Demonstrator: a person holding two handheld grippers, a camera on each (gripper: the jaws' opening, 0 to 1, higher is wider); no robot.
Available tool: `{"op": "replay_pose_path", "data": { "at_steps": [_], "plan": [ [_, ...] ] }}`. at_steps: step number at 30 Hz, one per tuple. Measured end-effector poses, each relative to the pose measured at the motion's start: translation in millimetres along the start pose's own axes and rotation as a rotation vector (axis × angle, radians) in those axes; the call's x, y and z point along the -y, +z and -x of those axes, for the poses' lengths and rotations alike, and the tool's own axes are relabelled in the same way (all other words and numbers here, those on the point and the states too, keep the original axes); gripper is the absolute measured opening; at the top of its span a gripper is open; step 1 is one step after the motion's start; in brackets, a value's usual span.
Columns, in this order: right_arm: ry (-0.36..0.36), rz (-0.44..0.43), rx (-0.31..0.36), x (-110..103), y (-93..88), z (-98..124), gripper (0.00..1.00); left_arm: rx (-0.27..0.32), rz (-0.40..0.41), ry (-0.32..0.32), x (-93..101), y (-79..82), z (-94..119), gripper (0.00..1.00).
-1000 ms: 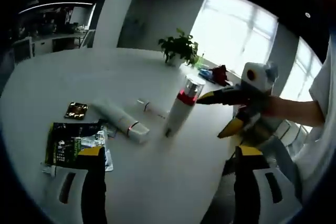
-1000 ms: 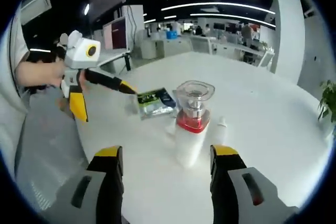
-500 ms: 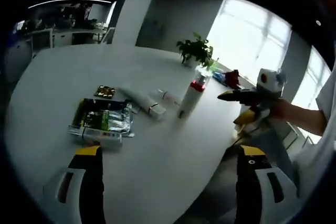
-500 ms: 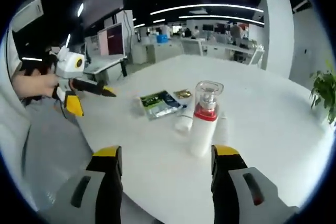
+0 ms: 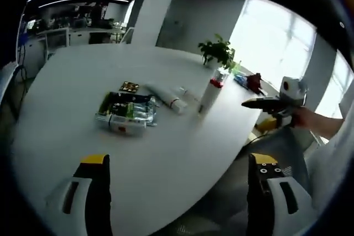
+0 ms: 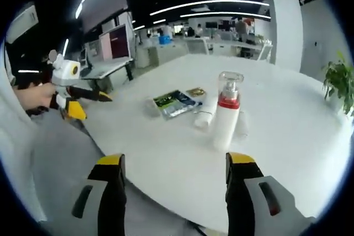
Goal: Arrange the skincare products in the storage area until every visible bottle or jar stands upright without overlapping.
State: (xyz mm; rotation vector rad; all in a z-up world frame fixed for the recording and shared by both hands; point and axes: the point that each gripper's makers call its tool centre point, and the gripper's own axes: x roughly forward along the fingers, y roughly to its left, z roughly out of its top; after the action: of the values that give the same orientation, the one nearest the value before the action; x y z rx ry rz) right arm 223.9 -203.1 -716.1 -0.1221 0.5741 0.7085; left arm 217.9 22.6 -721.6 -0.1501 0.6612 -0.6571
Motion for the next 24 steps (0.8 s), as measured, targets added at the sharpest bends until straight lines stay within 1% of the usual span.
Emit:
{"op": "replay_pose_path", "data": {
  "at_steps": [2, 7, 9, 10, 12, 13, 15, 18, 20, 22, 24],
  "plan": [
    [-0.005, 0.007, -0.004, -1.3, -0.6, 2.9, 0.75, 0.005, 0.003, 0.01, -1.6, -1.2, 4.5, 0.97],
    [-0.019, -0.039, 0.016, 0.4, -0.3, 7.3, 0.78, 0.015, 0.012, 0.043, -9.1, -6.3, 17.1, 0.98],
    [-0.022, -0.062, 0.034, -0.8, 2.4, 9.0, 0.78, 0.018, 0.018, 0.056, -10.0, -10.0, 22.5, 0.99],
    [-0.023, -0.067, 0.041, -1.4, 3.6, 9.4, 0.79, 0.018, 0.025, 0.062, -12.7, -9.5, 25.1, 0.99],
    [-0.027, -0.078, 0.053, -1.9, 5.2, 9.1, 0.8, 0.042, 0.021, 0.083, -15.7, -3.3, 29.5, 0.98],
    [-0.025, -0.082, 0.059, -4.3, 6.3, 9.1, 0.81, 0.046, 0.019, 0.088, -15.9, -2.7, 30.5, 0.99],
    [-0.023, -0.084, 0.058, -6.9, 4.3, 7.3, 0.82, 0.04, 0.028, 0.097, -17.5, -6.3, 30.0, 0.98],
    [-0.035, -0.052, 0.015, -6.5, -7.0, 5.0, 0.8, 0.037, 0.039, 0.108, -19.1, -8.6, 29.9, 0.98],
    [-0.034, -0.051, 0.019, -6.7, -5.6, 5.4, 0.8, 0.047, 0.036, 0.113, -20.1, -6.4, 30.0, 0.98],
    [-0.028, -0.06, 0.027, -6.8, -4.6, 4.4, 0.81, 0.046, 0.04, 0.115, -20.1, -6.8, 29.9, 0.98],
    [-0.03, -0.061, 0.02, -6.4, -6.0, 4.6, 0.81, 0.041, 0.047, 0.116, -20.3, -8.0, 29.4, 0.97]
  ]
}}
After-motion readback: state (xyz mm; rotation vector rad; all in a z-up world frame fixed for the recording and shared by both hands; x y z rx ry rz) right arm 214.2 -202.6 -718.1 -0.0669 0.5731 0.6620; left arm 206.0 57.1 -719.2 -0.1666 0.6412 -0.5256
